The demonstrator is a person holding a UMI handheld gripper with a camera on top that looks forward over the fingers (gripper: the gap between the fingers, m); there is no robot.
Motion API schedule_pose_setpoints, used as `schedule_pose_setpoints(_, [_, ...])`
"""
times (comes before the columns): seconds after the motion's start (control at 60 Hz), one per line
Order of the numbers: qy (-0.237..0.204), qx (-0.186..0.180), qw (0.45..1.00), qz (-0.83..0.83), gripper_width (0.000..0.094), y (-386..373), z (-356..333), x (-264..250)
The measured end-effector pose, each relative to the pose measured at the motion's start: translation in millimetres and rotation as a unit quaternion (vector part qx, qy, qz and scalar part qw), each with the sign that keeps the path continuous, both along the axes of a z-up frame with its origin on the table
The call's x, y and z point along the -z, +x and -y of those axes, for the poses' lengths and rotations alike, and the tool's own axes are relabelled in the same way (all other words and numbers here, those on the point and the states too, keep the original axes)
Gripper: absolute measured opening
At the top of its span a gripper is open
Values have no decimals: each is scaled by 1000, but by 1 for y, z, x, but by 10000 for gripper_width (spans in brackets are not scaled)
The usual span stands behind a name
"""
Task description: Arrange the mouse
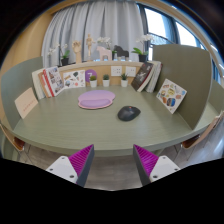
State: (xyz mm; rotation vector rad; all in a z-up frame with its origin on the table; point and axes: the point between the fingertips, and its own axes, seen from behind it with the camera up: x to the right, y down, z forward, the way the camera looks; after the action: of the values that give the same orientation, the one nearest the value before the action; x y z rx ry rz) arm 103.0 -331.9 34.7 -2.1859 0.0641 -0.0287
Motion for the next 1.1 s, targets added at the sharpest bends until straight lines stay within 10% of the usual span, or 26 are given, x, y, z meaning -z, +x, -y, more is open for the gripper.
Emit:
schedule_pose_setpoints(0.3, [-15,35,999,13,761,72,-79,25])
schedule_pose_setpoints(0.717, [-59,-7,998,8,754,63,-199,44])
schedule_pose_setpoints(1.1, [-99,-43,994,-3,506,51,-257,50])
